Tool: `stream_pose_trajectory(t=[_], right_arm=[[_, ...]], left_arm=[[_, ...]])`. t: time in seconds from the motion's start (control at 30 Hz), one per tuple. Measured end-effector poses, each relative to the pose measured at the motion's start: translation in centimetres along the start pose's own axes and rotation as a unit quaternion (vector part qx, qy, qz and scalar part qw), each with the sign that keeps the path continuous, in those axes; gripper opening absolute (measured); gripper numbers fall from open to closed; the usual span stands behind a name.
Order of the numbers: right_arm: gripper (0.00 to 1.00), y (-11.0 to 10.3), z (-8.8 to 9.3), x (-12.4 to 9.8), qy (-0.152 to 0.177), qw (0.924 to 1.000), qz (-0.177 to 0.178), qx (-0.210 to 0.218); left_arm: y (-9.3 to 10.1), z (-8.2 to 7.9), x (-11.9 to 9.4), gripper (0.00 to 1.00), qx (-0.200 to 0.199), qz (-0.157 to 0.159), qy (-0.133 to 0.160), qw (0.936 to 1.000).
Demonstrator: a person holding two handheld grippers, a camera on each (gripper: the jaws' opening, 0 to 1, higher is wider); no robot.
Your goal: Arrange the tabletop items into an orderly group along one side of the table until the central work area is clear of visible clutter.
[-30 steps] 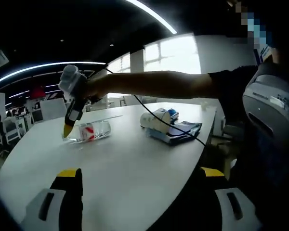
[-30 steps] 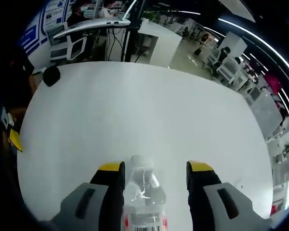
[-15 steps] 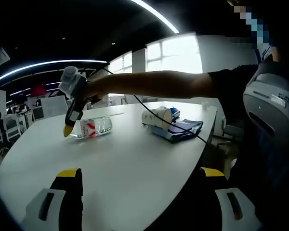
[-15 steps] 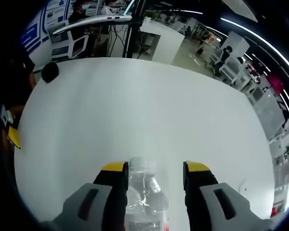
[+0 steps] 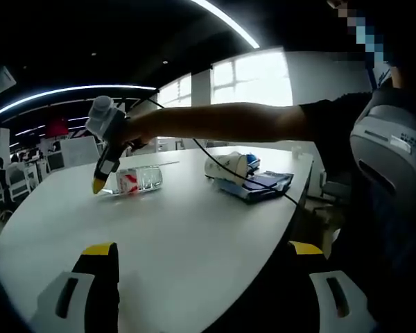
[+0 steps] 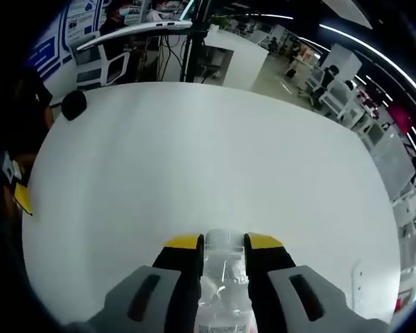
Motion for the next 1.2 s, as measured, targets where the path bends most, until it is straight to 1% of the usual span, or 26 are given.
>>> stream_pose_trajectory(t=[0.13, 0.2, 0.33, 0.7, 0.93, 1.2], right_arm=[[0.20, 0.3, -0.1, 0.1, 0.002, 1.0000, 0.005, 0.003], [0.20, 0.1, -0.2, 0.0, 0.004, 1.0000, 0.004, 0.001], [0.20, -0.3, -0.6, -0.7, 0.002, 1.0000, 0.003, -0.008], [0.19, -0.4, -0.8, -2.4, 0.015, 0.9998, 0.013, -0.001], [0.19, -0.4, -1.1, -3.4, 0.018, 0.9996, 0.020, -0.004], [0.19, -0.9, -1.2, -5.0, 0.027, 0.9992, 0.027, -0.008]], left_arm=[[0.0, 0.0, -0.1, 1.00, 0.000, -0.001, 0.001, 1.0000], [0.0, 0.0, -0.1, 1.00, 0.000, -0.002, 0.000, 1.0000], [0.1, 0.0, -0.2, 1.00, 0.001, -0.003, 0.000, 1.0000], [0.7, -0.2, -0.3, 1.00, 0.006, 0.000, 0.002, 1.0000], [1.1, -0.3, -0.2, 1.00, 0.009, 0.001, 0.001, 1.0000], [1.7, -0.6, 0.0, 1.00, 0.016, 0.003, -0.001, 0.9999]])
Point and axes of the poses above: the point that each gripper's makers call its tool centre point, and the gripper's own axes: x roughly forward along the fingers, y roughly to its right, z roughly out of its underside, the point moved 6 cm from there along -x, roughly backward along the fingers, and after that the axes turned 13 degrees about -x, right-handed, at the moved point
